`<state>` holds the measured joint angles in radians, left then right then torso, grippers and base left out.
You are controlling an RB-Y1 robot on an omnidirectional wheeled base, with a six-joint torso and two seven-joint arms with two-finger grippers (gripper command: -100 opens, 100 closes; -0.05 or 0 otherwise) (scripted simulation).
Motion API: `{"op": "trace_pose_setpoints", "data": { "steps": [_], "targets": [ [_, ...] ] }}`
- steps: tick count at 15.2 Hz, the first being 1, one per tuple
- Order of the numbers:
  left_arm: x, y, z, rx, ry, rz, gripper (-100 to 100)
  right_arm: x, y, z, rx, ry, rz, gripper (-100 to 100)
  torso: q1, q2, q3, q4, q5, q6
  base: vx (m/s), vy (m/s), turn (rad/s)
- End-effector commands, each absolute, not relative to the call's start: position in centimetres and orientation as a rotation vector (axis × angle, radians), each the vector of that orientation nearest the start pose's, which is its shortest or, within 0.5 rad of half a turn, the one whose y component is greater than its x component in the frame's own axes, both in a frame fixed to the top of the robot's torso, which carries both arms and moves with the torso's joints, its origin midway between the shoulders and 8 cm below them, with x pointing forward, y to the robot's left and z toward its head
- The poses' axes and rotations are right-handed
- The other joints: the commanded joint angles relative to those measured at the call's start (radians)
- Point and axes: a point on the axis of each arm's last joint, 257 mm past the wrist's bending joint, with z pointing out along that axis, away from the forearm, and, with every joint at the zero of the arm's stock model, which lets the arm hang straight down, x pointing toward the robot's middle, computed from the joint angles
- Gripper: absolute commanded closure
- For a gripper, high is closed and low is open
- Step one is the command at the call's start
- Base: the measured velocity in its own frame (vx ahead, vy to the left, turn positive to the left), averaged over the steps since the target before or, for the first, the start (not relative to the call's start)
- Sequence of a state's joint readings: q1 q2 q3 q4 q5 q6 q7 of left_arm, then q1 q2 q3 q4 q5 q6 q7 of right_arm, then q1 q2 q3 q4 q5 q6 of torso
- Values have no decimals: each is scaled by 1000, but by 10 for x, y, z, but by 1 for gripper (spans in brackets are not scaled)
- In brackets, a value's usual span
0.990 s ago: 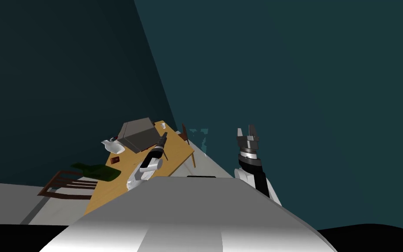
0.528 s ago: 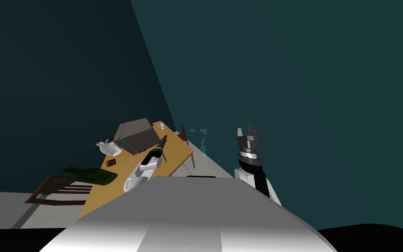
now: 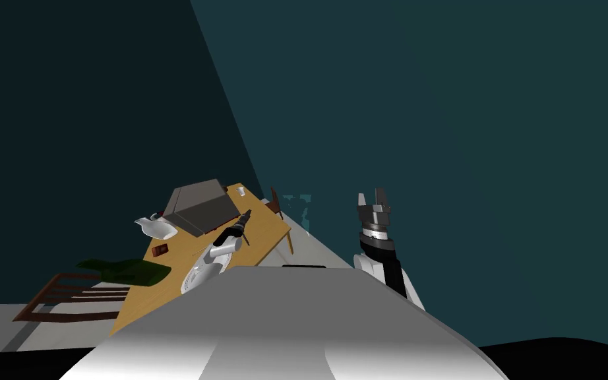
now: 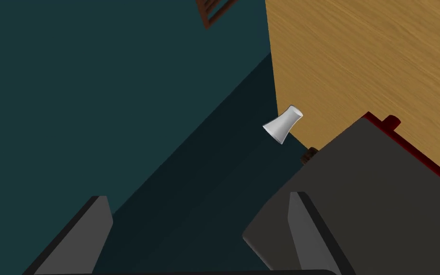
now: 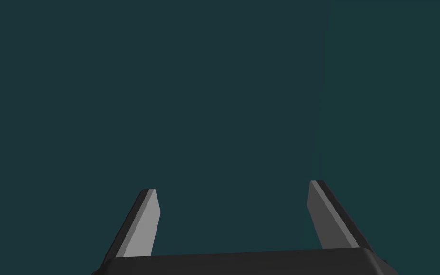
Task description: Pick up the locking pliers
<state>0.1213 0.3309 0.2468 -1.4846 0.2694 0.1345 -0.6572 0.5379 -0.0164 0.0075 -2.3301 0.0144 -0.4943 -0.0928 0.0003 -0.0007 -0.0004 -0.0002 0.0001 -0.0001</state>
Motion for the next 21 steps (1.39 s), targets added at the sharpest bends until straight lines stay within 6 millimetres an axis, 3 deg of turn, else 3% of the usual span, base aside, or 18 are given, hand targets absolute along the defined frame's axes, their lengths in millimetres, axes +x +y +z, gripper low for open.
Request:
{"op": "trace_pose_setpoints", "data": {
  "steps": [1,3,4,6,7,14,21],
  "targets": [
    [468,497,-316,-1011,1595,-301,-100,333,-275,33,665,603,1378,0,0,0,0,0,0,0,5,1,-47],
    [464,498,-327,-1034,1623,-290,-100,333,-275,33,665,603,1378,0,0,0,0,0,0,0,5,2,-47],
    [461,511,-338,-1045,1662,-245,-100,333,-275,33,665,603,1378,0,0,0,0,0,0,0,4,2,-48],
    [457,511,-349,-1065,1688,-234,-100,333,-275,33,665,603,1378,0,0,0,0,0,0,0,3,3,-44],
    [455,523,-357,-1072,1726,-193,-100,333,-275,33,665,603,1378,0,0,0,0,0,0,0,4,1,-57],
    [427,545,-408,-1160,1883,-90,-100,333,-275,33,665,603,1378,0,0,0,0,0,0,0,4,3,-48],
    [399,568,-444,-1226,2039,4,-100,333,-275,33,665,603,1378,0,0,0,0,0,0,0,6,2,-44]
  ]
}}
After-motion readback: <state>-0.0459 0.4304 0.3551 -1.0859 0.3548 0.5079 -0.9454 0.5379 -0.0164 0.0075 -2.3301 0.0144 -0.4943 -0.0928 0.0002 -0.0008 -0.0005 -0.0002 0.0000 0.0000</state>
